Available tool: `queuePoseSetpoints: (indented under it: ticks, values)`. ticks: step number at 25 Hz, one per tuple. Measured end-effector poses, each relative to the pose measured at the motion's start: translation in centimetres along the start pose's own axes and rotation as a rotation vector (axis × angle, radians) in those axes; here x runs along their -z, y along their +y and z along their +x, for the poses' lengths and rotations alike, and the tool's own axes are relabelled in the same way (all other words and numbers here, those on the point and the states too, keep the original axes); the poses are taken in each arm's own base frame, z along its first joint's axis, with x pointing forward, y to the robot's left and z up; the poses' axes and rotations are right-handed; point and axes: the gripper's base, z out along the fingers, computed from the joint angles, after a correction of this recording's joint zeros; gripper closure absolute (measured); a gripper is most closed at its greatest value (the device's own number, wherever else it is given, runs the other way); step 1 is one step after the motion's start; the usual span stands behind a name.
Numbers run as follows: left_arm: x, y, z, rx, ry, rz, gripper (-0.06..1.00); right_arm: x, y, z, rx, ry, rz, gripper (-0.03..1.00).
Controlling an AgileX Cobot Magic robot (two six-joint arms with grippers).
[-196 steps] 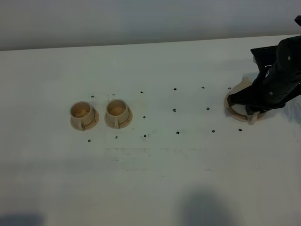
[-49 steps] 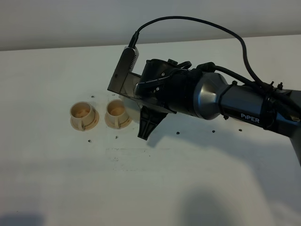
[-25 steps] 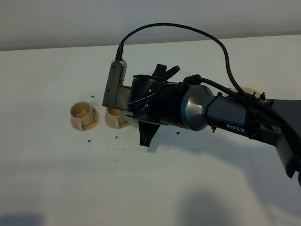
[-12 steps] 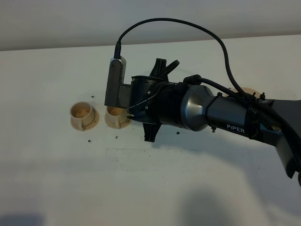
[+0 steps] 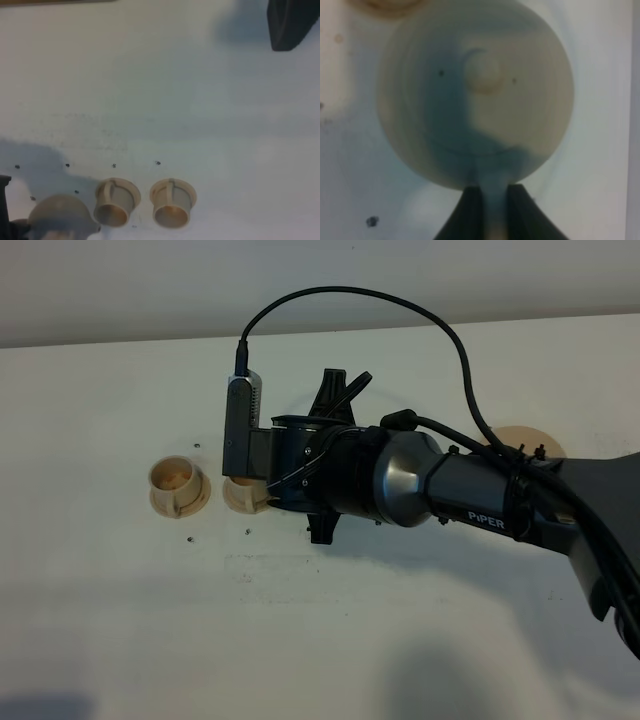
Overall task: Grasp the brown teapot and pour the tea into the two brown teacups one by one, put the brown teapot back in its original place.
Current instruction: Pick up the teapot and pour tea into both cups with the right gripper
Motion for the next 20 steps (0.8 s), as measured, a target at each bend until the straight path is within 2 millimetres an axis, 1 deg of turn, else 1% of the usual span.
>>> queuePoseSetpoints:
  ticks: [20]
  values:
    - [0.0,0.0,0.0,0.0,0.0,0.0,0.61,0.73,0.21,-0.68,0.094,0.0,0.077,0.87]
